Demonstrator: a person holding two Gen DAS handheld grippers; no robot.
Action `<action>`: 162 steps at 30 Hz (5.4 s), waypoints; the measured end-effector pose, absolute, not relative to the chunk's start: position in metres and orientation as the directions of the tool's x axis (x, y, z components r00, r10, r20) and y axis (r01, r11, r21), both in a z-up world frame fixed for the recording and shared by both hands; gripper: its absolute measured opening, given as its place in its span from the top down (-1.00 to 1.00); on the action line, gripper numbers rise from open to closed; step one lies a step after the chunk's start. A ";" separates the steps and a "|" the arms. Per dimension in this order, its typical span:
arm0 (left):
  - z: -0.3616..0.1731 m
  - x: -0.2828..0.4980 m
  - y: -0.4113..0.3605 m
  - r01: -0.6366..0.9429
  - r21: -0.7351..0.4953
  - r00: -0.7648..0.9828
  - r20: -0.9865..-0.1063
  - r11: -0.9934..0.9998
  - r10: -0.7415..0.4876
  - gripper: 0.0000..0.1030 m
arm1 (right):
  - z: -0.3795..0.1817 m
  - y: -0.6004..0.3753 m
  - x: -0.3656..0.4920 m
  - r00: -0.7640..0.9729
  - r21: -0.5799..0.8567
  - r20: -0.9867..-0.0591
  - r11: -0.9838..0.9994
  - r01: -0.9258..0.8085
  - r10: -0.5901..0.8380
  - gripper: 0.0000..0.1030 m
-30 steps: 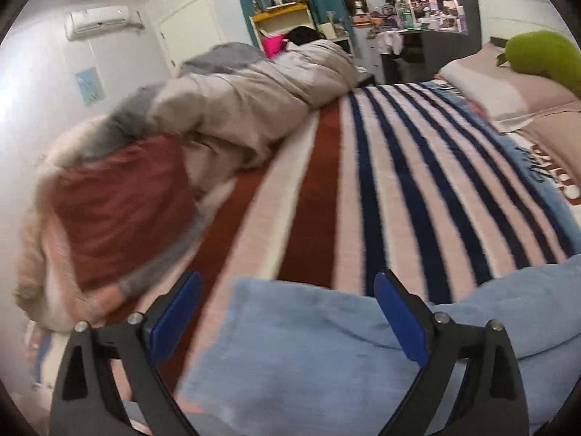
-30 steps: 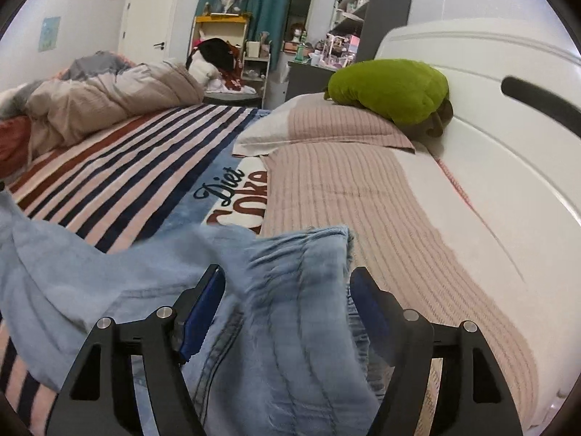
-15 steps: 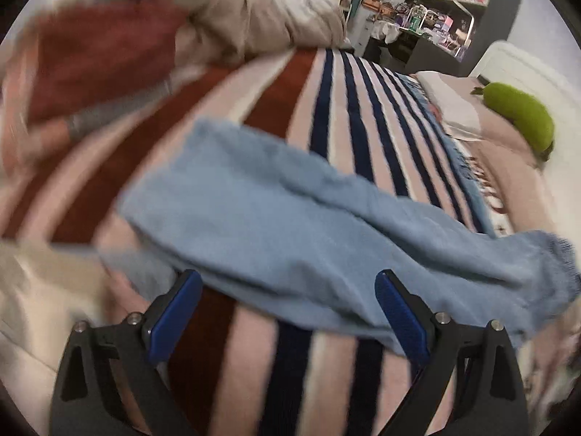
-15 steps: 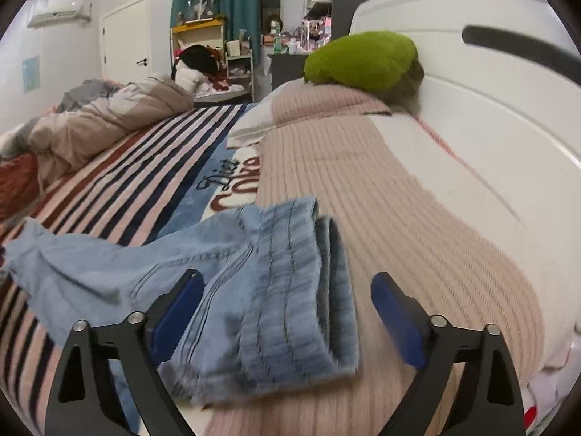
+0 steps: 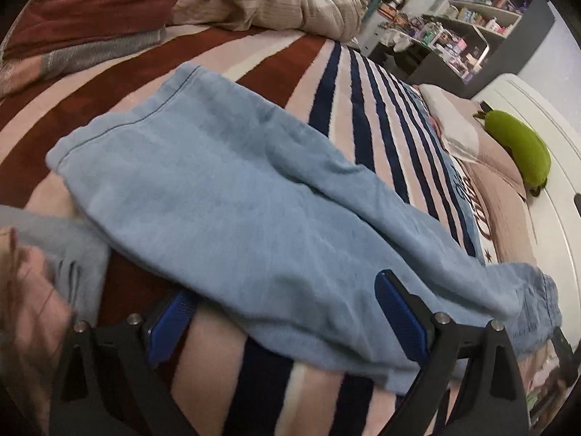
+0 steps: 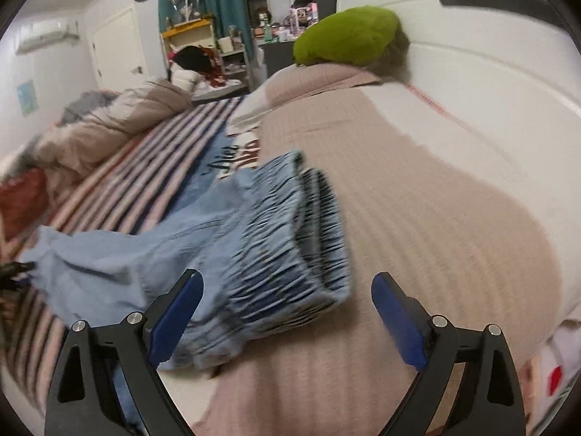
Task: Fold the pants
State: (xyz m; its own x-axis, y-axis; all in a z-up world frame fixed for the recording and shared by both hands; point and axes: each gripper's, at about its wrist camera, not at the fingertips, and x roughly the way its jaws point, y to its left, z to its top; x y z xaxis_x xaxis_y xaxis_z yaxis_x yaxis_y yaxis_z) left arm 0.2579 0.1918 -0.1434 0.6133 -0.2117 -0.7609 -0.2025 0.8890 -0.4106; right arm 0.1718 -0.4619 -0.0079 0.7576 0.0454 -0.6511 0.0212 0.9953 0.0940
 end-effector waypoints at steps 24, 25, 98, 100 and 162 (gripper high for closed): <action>-0.093 0.230 0.177 -0.105 -0.283 0.788 -0.609 0.953 -0.094 0.84 | 0.014 -0.446 0.145 0.900 0.048 -0.420 0.988 0.148 -0.114 0.82; -0.088 0.224 0.176 -0.095 -0.285 0.787 -0.608 0.954 -0.103 0.84 | 0.019 -0.448 0.141 0.901 0.048 -0.419 0.988 0.149 -0.115 0.82; -0.015 0.113 0.201 -0.213 -0.199 0.887 -0.449 0.956 0.104 0.89 | -0.026 -0.328 0.060 0.711 0.204 -0.583 0.918 -0.339 0.392 -0.09; -0.013 0.112 0.189 -0.175 -0.194 0.896 -0.439 0.965 0.075 0.89 | -0.027 -0.325 0.059 0.706 0.209 -0.585 0.915 -0.345 0.400 -0.09; -0.102 0.077 0.146 0.191 -0.318 0.814 -0.477 0.928 -0.331 -0.34 | -0.077 -0.162 0.160 0.311 0.353 -0.769 0.776 -0.522 0.559 0.26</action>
State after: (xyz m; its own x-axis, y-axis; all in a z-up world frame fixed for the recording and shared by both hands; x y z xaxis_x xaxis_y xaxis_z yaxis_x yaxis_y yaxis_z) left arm 0.0767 0.1460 -0.1024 0.8141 -0.3314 -0.4770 0.1914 0.9285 -0.3183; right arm 0.1597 -0.1620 -0.0774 0.3112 0.5586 -0.7688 -0.5223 0.7764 0.3527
